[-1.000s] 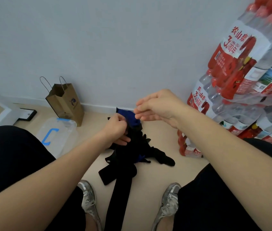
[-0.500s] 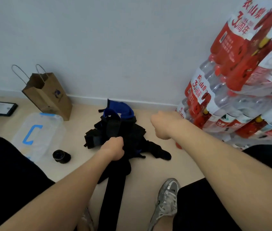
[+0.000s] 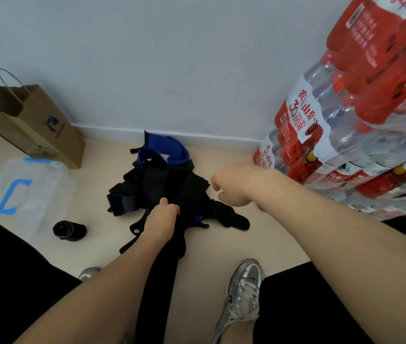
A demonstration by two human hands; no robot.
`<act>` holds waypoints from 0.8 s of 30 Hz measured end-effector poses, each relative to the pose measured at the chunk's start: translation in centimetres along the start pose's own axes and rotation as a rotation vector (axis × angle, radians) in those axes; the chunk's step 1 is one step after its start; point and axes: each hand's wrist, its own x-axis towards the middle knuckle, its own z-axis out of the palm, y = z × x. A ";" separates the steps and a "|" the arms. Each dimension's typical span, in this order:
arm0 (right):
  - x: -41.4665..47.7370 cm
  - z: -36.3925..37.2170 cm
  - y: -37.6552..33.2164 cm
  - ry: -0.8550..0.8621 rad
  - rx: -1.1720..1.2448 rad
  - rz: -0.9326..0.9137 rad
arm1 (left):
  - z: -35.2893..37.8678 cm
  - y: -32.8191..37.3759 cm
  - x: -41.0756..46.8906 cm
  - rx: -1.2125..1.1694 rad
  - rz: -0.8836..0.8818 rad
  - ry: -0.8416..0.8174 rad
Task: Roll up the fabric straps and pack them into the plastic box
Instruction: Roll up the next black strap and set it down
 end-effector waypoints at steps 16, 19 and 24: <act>-4.0 -7.6 0.7 0.374 -0.024 -0.080 | -18.6 7.5 -3.6 -0.399 0.528 0.355; -5.7 -9.9 0.6 0.595 -0.003 -0.066 | -23.3 7.7 -5.1 -0.390 0.521 0.374; -9.8 -12.6 -0.7 0.880 0.108 -0.138 | -30.8 6.9 -8.3 -0.757 0.507 0.161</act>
